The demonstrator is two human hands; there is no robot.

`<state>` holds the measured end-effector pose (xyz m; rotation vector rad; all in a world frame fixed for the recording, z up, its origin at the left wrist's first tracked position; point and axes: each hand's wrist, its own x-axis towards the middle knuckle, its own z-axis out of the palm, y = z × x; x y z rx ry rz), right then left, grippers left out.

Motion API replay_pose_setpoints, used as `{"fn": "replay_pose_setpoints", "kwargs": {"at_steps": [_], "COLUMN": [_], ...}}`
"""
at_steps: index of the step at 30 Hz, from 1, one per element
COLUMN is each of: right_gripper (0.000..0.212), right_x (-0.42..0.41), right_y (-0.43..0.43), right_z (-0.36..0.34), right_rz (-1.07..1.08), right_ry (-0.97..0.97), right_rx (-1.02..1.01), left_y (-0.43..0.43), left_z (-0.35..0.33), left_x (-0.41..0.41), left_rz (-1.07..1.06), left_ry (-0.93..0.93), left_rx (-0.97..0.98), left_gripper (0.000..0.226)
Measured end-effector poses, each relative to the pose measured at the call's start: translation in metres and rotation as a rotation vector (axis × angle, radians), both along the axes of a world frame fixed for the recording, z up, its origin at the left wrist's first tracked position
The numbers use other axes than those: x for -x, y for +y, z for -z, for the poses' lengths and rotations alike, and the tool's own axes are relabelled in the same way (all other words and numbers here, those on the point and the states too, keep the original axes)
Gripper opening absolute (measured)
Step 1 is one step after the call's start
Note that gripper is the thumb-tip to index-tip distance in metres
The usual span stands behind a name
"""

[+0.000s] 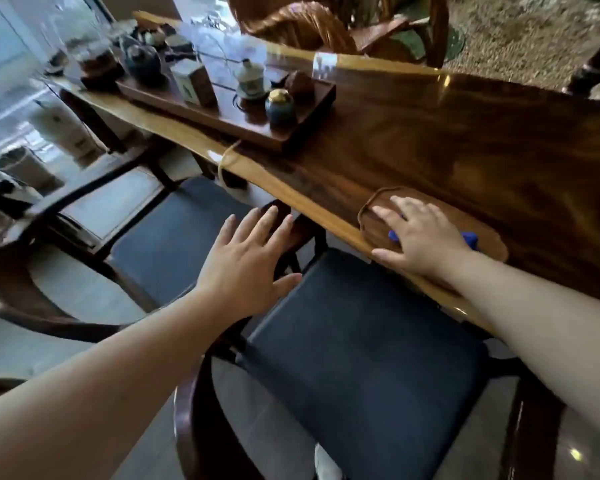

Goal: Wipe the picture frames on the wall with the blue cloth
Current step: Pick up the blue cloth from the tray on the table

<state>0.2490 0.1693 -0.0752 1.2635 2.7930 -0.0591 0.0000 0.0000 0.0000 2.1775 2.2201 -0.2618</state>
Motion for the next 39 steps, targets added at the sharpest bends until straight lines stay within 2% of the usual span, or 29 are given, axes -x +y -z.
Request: {"fn": "replay_pose_setpoints", "kwargs": {"at_steps": [3,8,13,16,22,27,39], "right_gripper": [0.077,0.065,0.047,0.045,0.051,0.052,0.039], "right_x": [-0.016,-0.029,-0.028,-0.016,0.039,0.120,0.271], "right_y": [0.023,0.034,0.033,0.032,0.006,-0.032,-0.198], "right_z": [0.019,0.052,0.063,0.050,0.014,-0.028,-0.192], "right_rz": [0.089,0.152,0.240,0.245,0.013,-0.253,-0.769], "right_ry": [-0.031,-0.085,-0.035,0.000,0.144,0.255,0.569], "right_rx": [-0.003,0.129,0.051,0.091,0.081,0.020,-0.232], "left_y": [0.008,0.014,0.014,0.011,-0.016,-0.073,-0.300], "left_z": [0.014,0.035,0.044,0.041,0.015,-0.024,-0.167], "left_x": [0.003,0.013,0.020,0.026,0.048,0.076,0.111], "left_rz": [0.006,0.015,0.000,-0.013,-0.077,-0.178,-0.525], "left_ry": [0.018,-0.016,-0.035,-0.030,0.005,0.084,0.348], "left_rx": [-0.005,-0.015,-0.014,-0.019,-0.069,-0.105,-0.290], "left_gripper": [0.086,0.086,0.085,0.085,0.083,0.084,0.080]}}
